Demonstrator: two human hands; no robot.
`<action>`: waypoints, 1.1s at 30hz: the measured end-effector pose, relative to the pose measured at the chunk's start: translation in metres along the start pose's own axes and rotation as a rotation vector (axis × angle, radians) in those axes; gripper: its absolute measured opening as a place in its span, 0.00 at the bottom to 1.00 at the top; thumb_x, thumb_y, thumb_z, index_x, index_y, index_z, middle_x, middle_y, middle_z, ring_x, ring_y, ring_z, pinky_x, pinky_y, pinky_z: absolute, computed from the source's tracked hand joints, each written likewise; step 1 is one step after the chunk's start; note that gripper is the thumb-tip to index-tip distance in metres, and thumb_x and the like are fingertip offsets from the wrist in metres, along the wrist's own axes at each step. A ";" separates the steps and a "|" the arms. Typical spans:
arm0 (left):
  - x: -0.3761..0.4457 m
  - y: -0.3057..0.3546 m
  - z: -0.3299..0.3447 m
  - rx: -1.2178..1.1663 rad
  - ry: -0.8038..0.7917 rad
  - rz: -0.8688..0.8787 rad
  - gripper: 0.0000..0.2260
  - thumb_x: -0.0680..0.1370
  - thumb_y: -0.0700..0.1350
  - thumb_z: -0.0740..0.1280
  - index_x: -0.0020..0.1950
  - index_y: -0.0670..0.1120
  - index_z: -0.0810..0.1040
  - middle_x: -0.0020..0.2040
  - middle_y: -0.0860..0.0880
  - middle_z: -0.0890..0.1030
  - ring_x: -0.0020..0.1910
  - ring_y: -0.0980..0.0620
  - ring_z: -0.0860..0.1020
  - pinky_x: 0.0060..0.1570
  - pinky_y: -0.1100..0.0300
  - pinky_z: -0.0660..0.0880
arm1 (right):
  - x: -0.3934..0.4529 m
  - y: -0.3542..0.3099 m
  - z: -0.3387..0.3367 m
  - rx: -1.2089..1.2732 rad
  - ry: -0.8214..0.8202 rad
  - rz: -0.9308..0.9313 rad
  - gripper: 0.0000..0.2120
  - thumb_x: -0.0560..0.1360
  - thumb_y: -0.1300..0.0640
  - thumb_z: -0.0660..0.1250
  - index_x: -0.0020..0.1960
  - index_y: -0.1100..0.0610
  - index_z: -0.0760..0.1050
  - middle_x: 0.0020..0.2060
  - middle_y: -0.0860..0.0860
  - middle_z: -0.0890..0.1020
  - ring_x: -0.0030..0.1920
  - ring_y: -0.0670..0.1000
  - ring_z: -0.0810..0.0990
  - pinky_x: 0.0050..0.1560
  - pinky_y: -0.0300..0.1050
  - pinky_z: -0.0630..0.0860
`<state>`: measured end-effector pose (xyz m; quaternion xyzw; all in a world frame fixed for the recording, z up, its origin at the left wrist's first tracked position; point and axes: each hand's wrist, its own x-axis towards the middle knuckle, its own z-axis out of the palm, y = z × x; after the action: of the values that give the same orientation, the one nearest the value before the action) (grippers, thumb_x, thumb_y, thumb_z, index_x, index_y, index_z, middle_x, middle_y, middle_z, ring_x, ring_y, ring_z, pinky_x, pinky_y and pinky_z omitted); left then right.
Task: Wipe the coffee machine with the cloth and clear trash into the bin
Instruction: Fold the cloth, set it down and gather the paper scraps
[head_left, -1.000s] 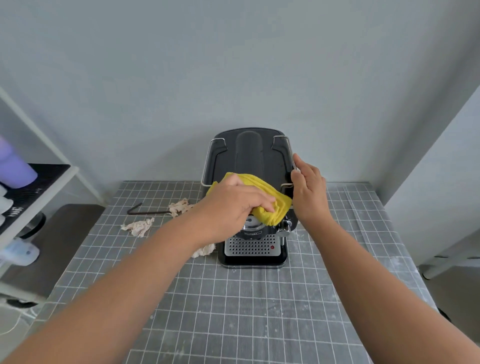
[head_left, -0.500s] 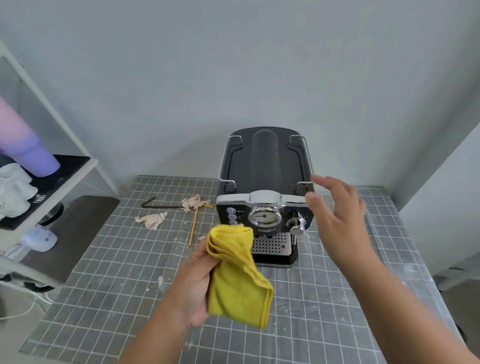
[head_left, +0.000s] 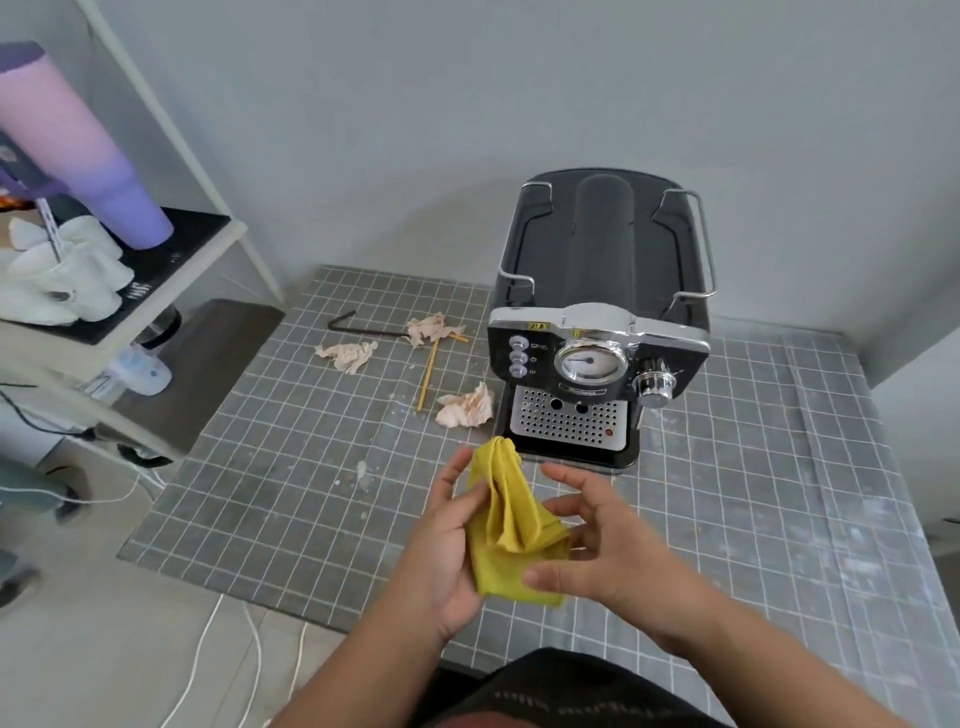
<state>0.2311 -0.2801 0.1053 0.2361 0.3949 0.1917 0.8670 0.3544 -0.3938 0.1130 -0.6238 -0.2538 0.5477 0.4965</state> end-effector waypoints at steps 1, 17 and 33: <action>0.000 -0.001 -0.002 0.043 0.044 0.004 0.21 0.74 0.41 0.67 0.66 0.55 0.71 0.53 0.42 0.84 0.47 0.42 0.83 0.46 0.45 0.80 | 0.004 0.006 0.001 -0.001 0.022 0.032 0.41 0.58 0.59 0.82 0.65 0.42 0.68 0.56 0.52 0.78 0.53 0.57 0.81 0.49 0.48 0.81; 0.003 0.032 -0.083 0.395 0.069 -0.167 0.41 0.67 0.43 0.75 0.75 0.56 0.60 0.60 0.43 0.81 0.54 0.46 0.82 0.47 0.51 0.80 | 0.058 0.015 0.033 0.383 0.062 0.214 0.10 0.78 0.58 0.64 0.58 0.58 0.78 0.52 0.55 0.85 0.52 0.54 0.84 0.52 0.52 0.80; 0.017 0.083 -0.176 0.313 0.166 0.147 0.23 0.67 0.42 0.74 0.62 0.53 0.79 0.65 0.47 0.77 0.60 0.47 0.79 0.53 0.50 0.80 | 0.142 0.004 0.138 0.090 0.150 0.116 0.07 0.79 0.55 0.63 0.53 0.53 0.79 0.48 0.54 0.85 0.48 0.55 0.84 0.50 0.55 0.82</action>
<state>0.0926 -0.1579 0.0404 0.3795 0.4716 0.2097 0.7678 0.2634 -0.2261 0.0611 -0.6536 -0.1546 0.5381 0.5093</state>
